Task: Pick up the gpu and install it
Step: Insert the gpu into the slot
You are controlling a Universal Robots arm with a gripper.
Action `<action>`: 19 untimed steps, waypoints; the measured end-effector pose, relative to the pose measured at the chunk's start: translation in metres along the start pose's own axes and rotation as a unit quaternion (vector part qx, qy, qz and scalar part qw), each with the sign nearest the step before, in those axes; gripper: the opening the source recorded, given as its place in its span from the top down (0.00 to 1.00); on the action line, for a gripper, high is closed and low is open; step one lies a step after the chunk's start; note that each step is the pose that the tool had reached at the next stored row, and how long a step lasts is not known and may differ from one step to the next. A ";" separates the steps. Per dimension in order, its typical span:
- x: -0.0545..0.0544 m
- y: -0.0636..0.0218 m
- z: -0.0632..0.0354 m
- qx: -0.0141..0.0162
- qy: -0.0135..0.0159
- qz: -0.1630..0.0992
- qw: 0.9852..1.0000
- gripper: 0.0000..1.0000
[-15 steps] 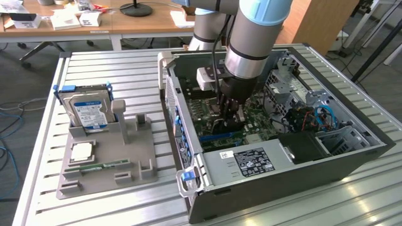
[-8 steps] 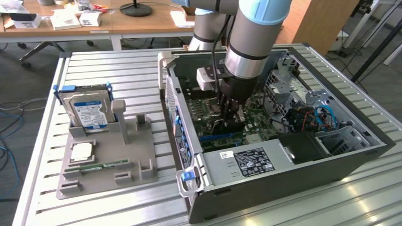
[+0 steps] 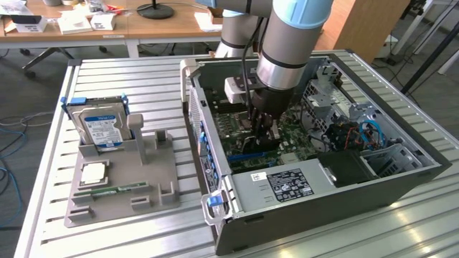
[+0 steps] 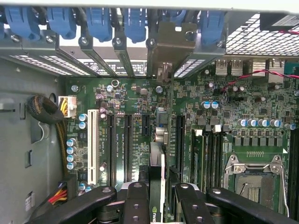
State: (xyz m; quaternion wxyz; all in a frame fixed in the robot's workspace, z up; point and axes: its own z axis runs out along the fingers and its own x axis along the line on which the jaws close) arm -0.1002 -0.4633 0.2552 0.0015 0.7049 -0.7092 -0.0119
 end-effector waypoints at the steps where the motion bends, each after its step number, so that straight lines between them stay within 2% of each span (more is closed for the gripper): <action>1: 0.000 0.0000 0.0000 0.000 0.000 0.000 1.000 0.74; 8: 0.000 -0.0002 0.0000 0.000 -0.002 -0.009 1.000 0.74; 19: 0.000 -0.0014 0.0001 0.000 -0.002 -0.011 1.000 0.74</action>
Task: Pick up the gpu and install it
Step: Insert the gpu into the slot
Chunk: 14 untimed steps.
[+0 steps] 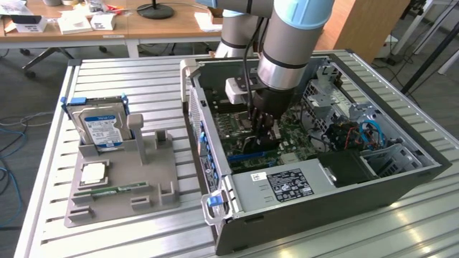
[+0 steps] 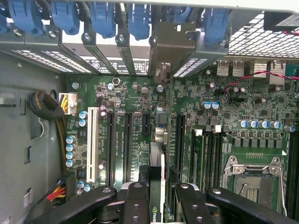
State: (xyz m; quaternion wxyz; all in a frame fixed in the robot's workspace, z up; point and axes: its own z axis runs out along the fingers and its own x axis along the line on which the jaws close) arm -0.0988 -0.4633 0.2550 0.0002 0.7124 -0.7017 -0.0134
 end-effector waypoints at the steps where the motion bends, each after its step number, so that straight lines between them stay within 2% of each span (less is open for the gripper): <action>1: 0.000 -0.0001 0.0000 0.000 0.000 0.000 1.000 0.74; 4: 0.000 -0.0005 0.0000 0.000 -0.002 0.000 1.000 0.74; 9: 0.000 -0.0008 0.0000 0.000 -0.007 0.000 1.000 0.74; 14: 0.000 -0.0010 0.0000 0.000 -0.009 0.000 1.000 0.74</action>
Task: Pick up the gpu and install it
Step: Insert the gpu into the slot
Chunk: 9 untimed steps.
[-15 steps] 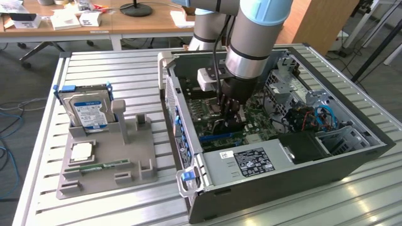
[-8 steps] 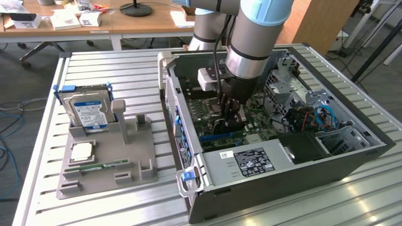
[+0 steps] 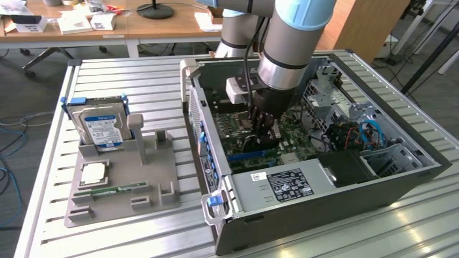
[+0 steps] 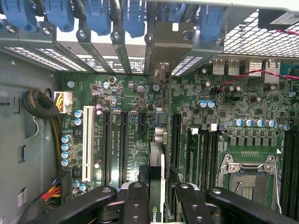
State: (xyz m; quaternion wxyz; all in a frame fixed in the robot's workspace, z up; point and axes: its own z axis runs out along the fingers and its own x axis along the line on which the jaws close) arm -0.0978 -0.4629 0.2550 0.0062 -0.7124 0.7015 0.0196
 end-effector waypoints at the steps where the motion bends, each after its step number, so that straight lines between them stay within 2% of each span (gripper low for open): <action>1: 0.000 0.0000 0.0000 0.000 0.000 0.000 1.000 0.74; 9: 0.000 0.0000 0.0018 0.000 0.000 0.000 1.000 0.74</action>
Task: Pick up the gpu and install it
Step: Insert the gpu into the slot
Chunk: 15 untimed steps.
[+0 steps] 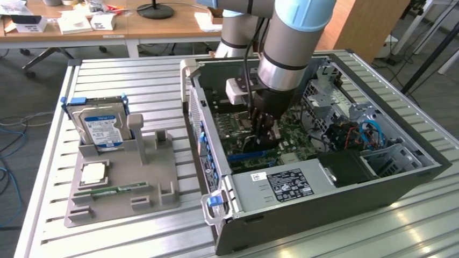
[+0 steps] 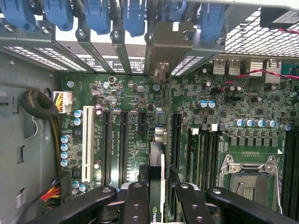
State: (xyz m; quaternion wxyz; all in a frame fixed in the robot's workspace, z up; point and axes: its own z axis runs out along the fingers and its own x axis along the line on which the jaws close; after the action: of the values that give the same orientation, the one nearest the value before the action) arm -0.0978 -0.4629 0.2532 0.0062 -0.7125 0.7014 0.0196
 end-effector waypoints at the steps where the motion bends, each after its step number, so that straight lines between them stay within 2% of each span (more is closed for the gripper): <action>1: 0.000 0.0000 0.0005 0.000 0.000 0.000 1.000 0.74; 15: -0.001 0.0019 0.0016 0.000 0.000 -0.001 1.000 0.74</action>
State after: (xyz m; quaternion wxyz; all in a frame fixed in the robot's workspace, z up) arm -0.0997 -0.4618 0.2516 0.0065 -0.7132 0.7006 0.0194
